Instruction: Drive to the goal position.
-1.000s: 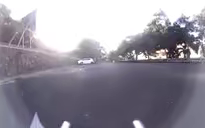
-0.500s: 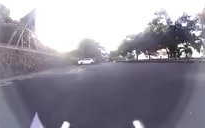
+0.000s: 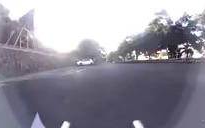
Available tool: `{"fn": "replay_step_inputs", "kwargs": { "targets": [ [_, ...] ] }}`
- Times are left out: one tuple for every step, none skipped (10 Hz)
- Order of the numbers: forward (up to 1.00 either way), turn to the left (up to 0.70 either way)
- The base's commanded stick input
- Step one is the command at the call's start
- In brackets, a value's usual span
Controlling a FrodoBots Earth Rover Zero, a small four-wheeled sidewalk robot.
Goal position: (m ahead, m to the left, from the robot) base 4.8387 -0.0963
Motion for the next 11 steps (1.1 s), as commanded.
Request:
{"fn": "replay_step_inputs", "kwargs": {
  "targets": [
    [0.50, -0.47],
    [0.50, -0.48],
    [0.50, -0.23],
    [0.50, 0.00],
    [0.50, 0.00],
    [0.50, -0.05],
    [0.50, -0.50],
    [0.50, -0.50],
    [0.50, -0.27],
    [0.50, 0.00],
    [0.50, -0.07]
  ]
}}
